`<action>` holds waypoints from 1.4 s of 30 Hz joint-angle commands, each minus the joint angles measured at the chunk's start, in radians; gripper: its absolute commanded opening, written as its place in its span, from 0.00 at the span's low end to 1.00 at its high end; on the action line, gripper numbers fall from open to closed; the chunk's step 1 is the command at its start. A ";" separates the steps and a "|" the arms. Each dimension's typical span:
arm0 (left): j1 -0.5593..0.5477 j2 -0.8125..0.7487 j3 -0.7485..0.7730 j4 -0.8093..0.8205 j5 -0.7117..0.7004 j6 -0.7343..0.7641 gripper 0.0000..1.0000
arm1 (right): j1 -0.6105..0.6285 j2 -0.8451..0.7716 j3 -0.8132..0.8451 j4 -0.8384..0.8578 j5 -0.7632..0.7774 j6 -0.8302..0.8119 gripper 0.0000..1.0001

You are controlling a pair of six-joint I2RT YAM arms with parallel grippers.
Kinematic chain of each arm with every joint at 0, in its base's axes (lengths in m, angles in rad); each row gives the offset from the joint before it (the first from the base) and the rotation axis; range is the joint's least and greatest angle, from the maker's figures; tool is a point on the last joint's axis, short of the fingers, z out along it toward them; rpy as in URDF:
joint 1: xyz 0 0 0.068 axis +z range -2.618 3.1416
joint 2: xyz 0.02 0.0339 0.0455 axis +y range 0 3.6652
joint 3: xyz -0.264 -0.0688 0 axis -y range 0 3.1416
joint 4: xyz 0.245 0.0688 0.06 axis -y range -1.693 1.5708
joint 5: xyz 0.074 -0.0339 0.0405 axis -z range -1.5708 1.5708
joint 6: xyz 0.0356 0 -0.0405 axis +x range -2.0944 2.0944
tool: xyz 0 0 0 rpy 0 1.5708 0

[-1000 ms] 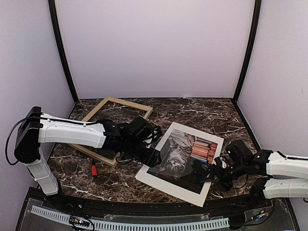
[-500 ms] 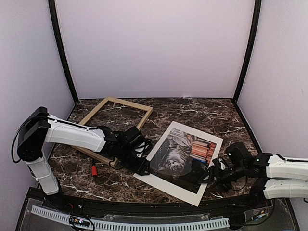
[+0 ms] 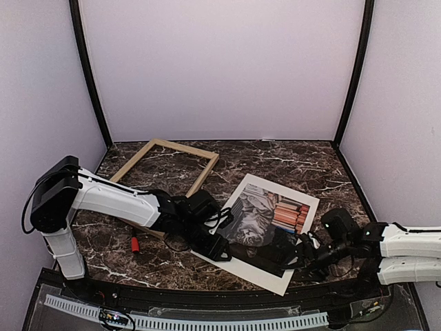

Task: Take the photo out of the frame
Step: Move the mat board to the center of the board.

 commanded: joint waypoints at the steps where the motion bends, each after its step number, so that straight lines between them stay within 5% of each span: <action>1: -0.018 0.057 -0.031 0.119 0.076 -0.040 0.60 | 0.017 0.070 -0.080 0.067 0.056 0.012 0.84; 8: -0.036 0.153 -0.023 0.232 0.171 -0.061 0.59 | 0.022 0.041 -0.154 0.253 0.050 0.033 0.72; 23: -0.035 0.197 -0.030 0.255 0.202 -0.057 0.57 | 0.022 -0.167 -0.063 0.267 0.139 0.025 0.55; 36: -0.035 0.182 -0.046 0.272 0.180 -0.062 0.54 | 0.028 0.075 -0.059 0.498 0.153 0.009 0.33; 42: -0.035 0.041 -0.045 0.186 0.033 -0.039 0.54 | 0.033 0.302 0.068 0.423 0.211 -0.076 0.04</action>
